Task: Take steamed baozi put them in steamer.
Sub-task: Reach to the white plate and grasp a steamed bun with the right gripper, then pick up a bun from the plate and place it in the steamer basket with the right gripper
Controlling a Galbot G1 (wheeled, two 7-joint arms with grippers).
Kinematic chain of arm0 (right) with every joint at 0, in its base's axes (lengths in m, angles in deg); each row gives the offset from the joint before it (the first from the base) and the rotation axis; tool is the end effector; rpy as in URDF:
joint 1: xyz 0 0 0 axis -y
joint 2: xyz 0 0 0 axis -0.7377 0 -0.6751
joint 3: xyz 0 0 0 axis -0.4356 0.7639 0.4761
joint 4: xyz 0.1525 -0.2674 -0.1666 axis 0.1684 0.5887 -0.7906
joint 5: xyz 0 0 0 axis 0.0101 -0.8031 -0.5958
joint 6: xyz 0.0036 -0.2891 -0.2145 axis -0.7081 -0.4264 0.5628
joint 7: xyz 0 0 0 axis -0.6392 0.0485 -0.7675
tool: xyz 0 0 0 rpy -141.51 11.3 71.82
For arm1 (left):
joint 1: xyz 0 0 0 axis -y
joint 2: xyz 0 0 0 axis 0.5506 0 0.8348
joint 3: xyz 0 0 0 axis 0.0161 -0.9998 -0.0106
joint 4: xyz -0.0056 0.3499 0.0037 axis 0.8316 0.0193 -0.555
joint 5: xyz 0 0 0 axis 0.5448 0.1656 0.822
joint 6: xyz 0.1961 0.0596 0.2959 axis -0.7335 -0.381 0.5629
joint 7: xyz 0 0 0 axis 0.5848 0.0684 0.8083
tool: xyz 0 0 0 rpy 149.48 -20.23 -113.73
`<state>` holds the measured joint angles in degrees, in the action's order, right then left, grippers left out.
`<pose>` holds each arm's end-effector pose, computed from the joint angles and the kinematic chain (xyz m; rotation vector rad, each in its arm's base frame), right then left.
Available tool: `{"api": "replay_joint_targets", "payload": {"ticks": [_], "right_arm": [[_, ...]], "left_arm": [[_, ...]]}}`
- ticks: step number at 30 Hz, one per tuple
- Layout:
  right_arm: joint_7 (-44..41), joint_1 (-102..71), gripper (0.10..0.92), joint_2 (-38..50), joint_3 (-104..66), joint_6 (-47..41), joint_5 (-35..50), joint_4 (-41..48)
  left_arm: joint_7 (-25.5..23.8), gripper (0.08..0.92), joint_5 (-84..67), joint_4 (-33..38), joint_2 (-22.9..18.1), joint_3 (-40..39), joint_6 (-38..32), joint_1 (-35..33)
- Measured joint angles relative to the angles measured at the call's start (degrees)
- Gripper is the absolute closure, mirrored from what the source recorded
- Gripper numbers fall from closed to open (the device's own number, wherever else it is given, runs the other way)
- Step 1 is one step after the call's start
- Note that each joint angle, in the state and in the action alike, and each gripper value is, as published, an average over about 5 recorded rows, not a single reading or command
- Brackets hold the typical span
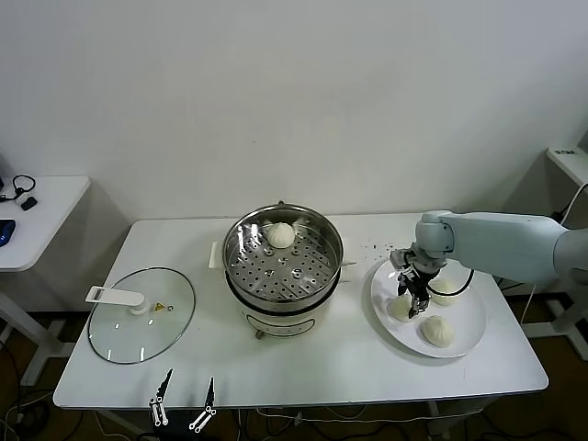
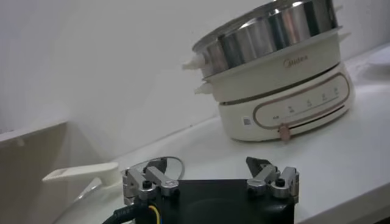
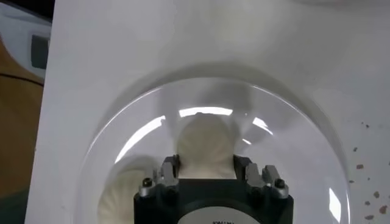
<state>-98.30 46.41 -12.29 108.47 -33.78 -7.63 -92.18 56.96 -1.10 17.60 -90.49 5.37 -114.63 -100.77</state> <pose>0.5348 -0.1078 -0.2343 1.3515 -1.0969 1.3061 0.0462 0.0346 -0.4619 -0.1072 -2.9935 -0.5580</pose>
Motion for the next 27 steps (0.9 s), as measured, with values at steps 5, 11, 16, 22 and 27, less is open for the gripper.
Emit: {"api": "replay_joint_targets", "payload": {"ticks": [5,11,16,22,27], "right_arm": [[-0.7,3.4,0.439,0.0,1.8,0.0,1.4,-1.8],[-2.1,11.0,0.439,-0.8,5.4,-0.4,5.3,-5.6],[-3.3,18.7,0.440,-1.8,8.1,-1.3,11.1,-9.3],[-5.0,27.4,0.440,-4.2,9.8,-2.0,18.4,-11.7],[-6.0,32.2,0.440,-7.6,9.7,-2.7,23.6,-11.9]], "left_arm": [[0.0,0.177,0.1,0.2,0.2,-0.1,0.0,-0.1],[0.0,0.177,0.2,0.1,0.5,-0.3,0.0,0.0],[0.0,0.177,0.5,0.3,0.6,-0.6,-0.1,-0.1],[-0.1,0.177,1.1,0.7,0.8,-1.0,-0.1,-0.4],[-0.1,0.177,1.6,0.7,0.9,-1.3,-0.2,-0.6]]}}
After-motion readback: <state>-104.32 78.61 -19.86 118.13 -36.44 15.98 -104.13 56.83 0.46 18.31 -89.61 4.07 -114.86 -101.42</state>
